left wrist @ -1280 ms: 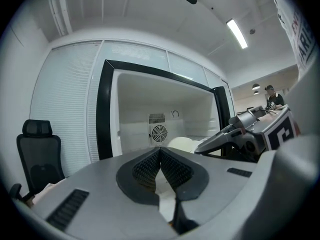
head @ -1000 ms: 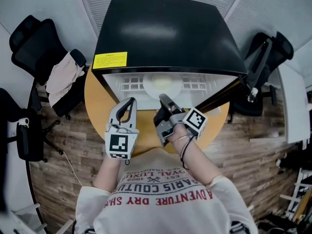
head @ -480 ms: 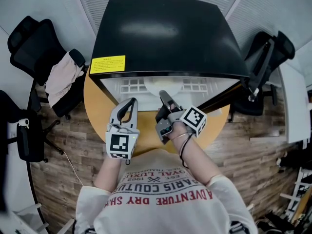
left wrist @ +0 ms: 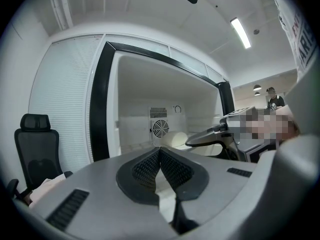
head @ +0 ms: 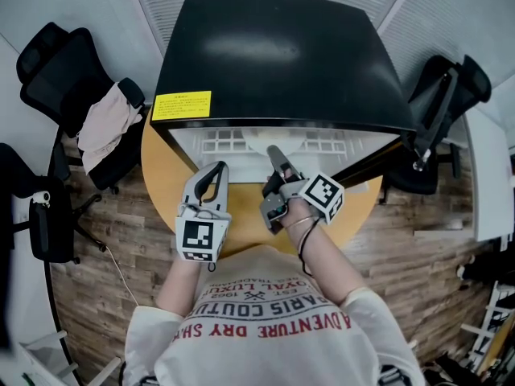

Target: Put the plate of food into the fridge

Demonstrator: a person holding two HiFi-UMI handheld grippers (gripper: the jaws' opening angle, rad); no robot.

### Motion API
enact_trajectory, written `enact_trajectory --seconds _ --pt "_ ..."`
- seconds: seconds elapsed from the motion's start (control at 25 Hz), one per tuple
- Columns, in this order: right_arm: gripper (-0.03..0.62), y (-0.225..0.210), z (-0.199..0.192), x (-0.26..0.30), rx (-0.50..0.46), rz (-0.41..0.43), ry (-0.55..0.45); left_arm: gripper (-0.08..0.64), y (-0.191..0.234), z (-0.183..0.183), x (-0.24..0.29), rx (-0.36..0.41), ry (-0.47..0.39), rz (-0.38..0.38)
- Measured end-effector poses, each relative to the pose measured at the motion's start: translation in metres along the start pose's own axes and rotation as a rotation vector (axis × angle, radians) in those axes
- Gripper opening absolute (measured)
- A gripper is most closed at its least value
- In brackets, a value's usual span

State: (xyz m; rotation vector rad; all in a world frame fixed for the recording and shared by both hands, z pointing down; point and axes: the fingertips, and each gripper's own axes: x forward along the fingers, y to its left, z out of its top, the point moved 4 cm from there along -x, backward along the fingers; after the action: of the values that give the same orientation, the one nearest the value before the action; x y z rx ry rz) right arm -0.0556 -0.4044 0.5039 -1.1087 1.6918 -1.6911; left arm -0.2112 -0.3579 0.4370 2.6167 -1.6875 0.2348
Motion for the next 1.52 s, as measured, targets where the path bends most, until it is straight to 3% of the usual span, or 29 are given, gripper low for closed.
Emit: enact_trajectory --seconds 0.24,0.56,0.68,0.88,1.04,1.32,1.52 --pt "0.219 0.002 0.001 -0.005 0.001 -0.016 -0.015 0.034 -0.001 0.002 -0.003 -0.005 -0.004 -0.001" --pt "0.215 0.016 -0.015 -0.029 -0.072 0.055 -0.021 0.034 -0.006 0.005 -0.018 -0.008 -0.013 -0.011" --pt "0.062 0.011 -0.022 -0.041 -0.069 0.036 -0.022 0.033 -0.009 0.005 -0.026 -0.009 -0.015 -0.017" --pt "0.029 0.011 -0.033 -0.055 -0.115 0.033 -0.006 0.034 -0.014 0.003 -0.04 -0.012 -0.012 -0.023" --pt "0.028 0.024 -0.038 -0.063 -0.317 0.065 -0.011 0.034 -0.016 0.004 -0.047 -0.013 -0.017 -0.028" --pt "0.028 0.042 -0.04 -0.083 -0.902 0.079 -0.082 0.034 -0.024 0.002 -0.055 -0.006 -0.014 -0.046" --pt "0.028 0.058 -0.044 -0.096 -1.175 0.079 -0.145 0.034 -0.029 0.006 -0.056 -0.001 -0.025 -0.056"
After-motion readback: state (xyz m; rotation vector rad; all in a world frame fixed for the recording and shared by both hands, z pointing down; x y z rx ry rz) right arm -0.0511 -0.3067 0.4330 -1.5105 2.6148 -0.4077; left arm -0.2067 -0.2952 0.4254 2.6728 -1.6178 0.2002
